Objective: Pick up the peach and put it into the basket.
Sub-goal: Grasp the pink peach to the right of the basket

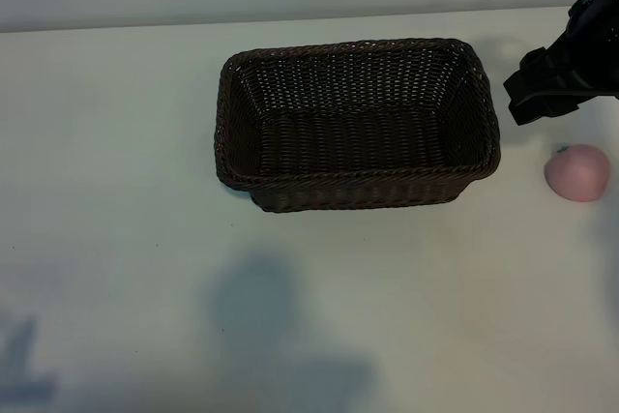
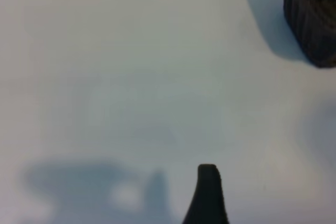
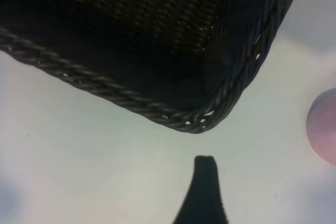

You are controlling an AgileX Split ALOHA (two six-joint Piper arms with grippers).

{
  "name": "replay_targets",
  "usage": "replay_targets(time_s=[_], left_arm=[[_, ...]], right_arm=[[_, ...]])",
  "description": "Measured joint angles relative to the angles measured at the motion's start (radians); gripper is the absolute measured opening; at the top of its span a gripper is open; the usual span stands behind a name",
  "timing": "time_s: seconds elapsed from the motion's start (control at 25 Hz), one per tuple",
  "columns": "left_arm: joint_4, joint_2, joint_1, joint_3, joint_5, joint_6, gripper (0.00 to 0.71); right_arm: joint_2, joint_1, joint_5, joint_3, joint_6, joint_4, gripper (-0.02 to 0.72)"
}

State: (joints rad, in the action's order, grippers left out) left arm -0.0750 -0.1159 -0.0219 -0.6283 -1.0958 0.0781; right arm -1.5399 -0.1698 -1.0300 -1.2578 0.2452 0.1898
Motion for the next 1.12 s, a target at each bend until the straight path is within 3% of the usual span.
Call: replay_targets(time_s=[0.24, 0.92, 1.12], left_arm=[[0.004, 0.117, 0.000, 0.100, -0.003, -0.005, 0.594], [0.023, 0.125, 0.000, 0.128, 0.002, -0.015, 0.593], [0.023, 0.125, 0.000, 0.128, 0.002, -0.015, 0.592]], right_arm=[[0.000, 0.000, 0.000, 0.000, 0.000, 0.000, 0.593], [0.000, 0.000, 0.015, 0.000, 0.000, -0.006, 0.593], [0.000, 0.000, 0.040, 0.000, -0.067, -0.051, 0.593]])
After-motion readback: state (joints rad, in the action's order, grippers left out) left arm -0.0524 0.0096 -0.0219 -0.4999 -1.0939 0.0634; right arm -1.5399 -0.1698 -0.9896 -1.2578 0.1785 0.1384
